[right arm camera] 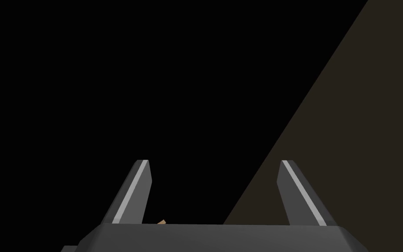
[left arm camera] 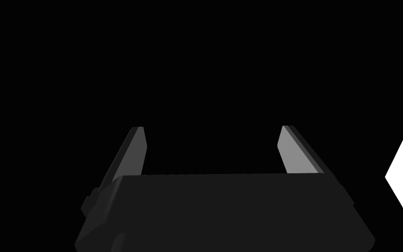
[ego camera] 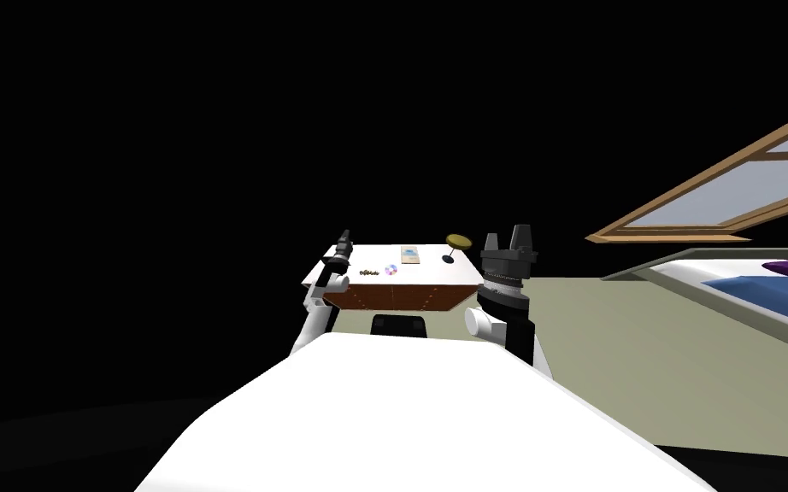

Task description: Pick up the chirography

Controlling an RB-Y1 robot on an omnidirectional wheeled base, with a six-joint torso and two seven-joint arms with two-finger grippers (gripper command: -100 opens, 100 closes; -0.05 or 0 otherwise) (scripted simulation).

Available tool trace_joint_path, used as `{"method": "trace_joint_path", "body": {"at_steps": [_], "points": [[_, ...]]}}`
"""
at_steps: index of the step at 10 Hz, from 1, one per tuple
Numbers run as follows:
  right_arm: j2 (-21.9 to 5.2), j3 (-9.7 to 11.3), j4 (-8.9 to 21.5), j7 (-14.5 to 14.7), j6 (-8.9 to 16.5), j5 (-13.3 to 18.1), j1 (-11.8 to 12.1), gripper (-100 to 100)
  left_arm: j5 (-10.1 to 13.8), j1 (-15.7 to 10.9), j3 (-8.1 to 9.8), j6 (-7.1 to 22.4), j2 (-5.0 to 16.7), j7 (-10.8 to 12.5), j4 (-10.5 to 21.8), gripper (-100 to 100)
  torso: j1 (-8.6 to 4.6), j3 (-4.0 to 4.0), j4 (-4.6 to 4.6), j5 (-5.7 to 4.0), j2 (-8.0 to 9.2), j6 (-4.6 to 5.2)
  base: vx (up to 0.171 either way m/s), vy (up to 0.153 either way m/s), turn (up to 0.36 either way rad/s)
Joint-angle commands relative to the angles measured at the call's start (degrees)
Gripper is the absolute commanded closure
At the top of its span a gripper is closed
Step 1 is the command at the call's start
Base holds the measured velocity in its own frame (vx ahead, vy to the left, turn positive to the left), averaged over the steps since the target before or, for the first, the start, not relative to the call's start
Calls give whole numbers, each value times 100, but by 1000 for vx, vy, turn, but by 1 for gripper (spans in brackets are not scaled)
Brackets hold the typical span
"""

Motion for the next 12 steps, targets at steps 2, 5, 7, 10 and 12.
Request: {"method": "trace_joint_path", "body": {"at_steps": [2,5,7,10,12], "points": [[0,0,0,0,0,0,0,0,136,-408,58,448,-5,7,362,-100,0,0,0,0,1,0,-11,22,25],[0,0,0,0,0,0,0,0,219,-675,97,916,-18,10,618,-100,-1,1,0,0,2,-1,-6,17,21],[0,0,0,0,0,0,0,0,219,-687,97,1131,-18,10,618,-100,1,1,0,0,2,0,-8,14,5],[0,0,0,0,0,0,0,0,358,-1174,171,1714,-54,10,1053,-100,2,2,0,1,3,-1,-10,23,28],[0,0,0,0,0,0,0,0,358,-1240,171,1943,-54,10,1163,-100,3,1,0,1,2,0,-6,18,5]]}}
